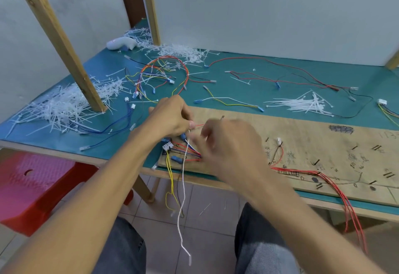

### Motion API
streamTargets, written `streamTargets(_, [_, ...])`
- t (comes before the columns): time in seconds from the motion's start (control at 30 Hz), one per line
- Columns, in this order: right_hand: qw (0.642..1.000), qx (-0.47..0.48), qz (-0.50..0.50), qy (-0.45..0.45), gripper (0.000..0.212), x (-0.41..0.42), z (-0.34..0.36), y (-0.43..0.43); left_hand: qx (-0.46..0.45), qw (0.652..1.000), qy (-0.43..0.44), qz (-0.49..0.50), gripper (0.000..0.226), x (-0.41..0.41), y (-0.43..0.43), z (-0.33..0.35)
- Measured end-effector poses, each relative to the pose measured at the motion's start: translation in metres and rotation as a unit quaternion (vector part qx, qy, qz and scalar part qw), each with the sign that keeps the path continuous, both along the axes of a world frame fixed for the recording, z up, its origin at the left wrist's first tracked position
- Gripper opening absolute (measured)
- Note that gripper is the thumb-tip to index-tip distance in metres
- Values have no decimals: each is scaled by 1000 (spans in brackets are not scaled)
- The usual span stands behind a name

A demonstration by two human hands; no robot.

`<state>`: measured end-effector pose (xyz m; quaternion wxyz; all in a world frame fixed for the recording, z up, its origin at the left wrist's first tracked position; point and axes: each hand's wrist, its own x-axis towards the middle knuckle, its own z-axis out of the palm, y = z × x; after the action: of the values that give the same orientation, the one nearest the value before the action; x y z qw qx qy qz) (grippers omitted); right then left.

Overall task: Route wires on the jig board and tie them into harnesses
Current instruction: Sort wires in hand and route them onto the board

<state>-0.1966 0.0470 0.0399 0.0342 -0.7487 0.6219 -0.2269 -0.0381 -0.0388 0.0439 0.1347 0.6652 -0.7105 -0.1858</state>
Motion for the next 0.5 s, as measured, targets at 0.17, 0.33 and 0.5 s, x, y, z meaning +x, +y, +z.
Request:
streamTargets(0.17, [996,79,1,48,50,30,-19,26,10,999,-36,-16,5,-2,-4,5])
streamTargets(0.33, [997,81,-2,5,24,39,-26,30,-7,998,-55,-14,7,-1,-4,-1])
streamTargets(0.5, [995,91,-20,-44,20,31,-24,36,14,999,-47,-5,24,-3,-6,-2])
